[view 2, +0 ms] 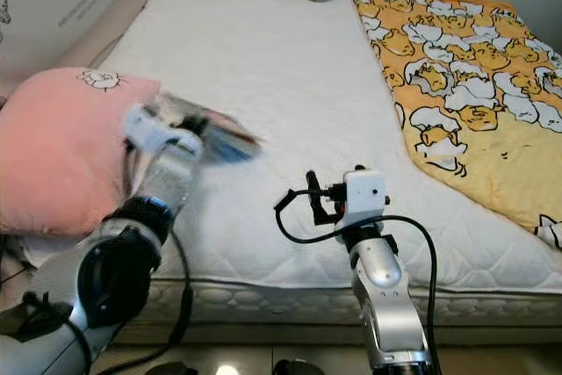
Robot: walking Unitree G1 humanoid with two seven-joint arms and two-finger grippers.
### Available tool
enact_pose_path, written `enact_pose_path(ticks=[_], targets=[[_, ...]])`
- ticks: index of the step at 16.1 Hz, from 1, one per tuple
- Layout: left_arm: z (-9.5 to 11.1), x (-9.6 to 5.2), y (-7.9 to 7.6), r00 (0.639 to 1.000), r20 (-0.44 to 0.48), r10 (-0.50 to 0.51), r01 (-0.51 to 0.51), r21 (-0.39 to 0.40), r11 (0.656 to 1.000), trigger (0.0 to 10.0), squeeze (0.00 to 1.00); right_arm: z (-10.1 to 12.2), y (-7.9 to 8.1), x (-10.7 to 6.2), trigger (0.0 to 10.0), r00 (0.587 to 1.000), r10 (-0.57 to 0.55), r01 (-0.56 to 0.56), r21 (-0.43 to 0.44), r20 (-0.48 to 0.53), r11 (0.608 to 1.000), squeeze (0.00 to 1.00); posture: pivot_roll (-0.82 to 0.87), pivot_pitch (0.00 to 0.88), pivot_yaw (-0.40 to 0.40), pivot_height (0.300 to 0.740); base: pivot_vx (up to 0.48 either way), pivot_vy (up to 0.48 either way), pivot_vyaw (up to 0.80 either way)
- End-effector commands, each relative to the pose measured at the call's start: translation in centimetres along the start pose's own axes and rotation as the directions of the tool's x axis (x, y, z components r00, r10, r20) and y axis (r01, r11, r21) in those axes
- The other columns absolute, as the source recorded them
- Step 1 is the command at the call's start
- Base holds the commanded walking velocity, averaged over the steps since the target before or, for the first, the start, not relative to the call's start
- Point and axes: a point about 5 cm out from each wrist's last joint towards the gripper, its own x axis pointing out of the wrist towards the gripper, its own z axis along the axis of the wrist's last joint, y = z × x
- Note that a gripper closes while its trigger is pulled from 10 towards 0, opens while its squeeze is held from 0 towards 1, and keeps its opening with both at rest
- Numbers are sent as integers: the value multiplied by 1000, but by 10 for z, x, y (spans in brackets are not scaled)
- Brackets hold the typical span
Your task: Clean up the room
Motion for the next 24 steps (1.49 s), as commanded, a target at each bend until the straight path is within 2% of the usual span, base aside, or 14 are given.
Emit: enact_pose_path(ticks=[1,4,7,9,11,13,16,19,20,21,24], targets=[[5,0,14,997,37,60,-62,48,997,10000,0,2,-1,-1,10000,1000,8,-8,-15,0,1000,0,-45,71,-89,740,0,0,0],[16,0,40,989,72,130,-140,168,976,10000,0,0,1,-2,10000,1000,24,-24,-16,-14,1000,0,-32,76,-97,740,0,0,0],[19,-2,57,983,71,169,-180,186,966,10000,0,0,2,-1,10000,999,32,-32,-14,-18,999,0,-24,81,-100,740,0,0,0],[16,-3,62,982,48,180,-186,185,965,10000,0,-1,3,-1,10000,999,33,-34,-14,-21,999,0,-24,81,-100,740,0,0,0],[3,-2,49,998,-50,31,-18,242,970,10000,0,-2,3,-2,10000,999,33,-33,-12,-25,999,0,-23,82,-98,740,0,0,0],[1,-2,46,993,-113,-34,66,291,955,10000,0,-2,4,-2,10000,999,32,-32,-11,-26,999,0,-25,82,-95,740,0,0,0],[3,-2,51,983,-171,-69,127,357,925,10000,0,-3,3,-3,10000,999,25,-25,-11,-29,1000,0,-26,83,-87,740,0,0,0],[9,-3,65,960,-265,-89,209,472,856,10000,0,-3,3,-2,10000,999,20,-21,-8,-29,1000,0,-23,82,-86,740,0,0,0],[11,-3,67,957,-274,-90,219,484,847,10000,0,-3,3,-2,10000,999,20,-20,-9,-30,1000,0,-22,82,-85,740,0,0,0],[12,-3,70,942,-324,-93,256,510,821,10000,0,-4,2,-2,10000,999,19,-20,-9,-30,1000,0,-20,81,-86,740,0,0,0],[16,-6,83,913,-398,-84,314,558,768,10000,0,-4,4,1,10000,999,21,-22,-6,-29,1000,0,-8,79,-87,740,0,0,0]])
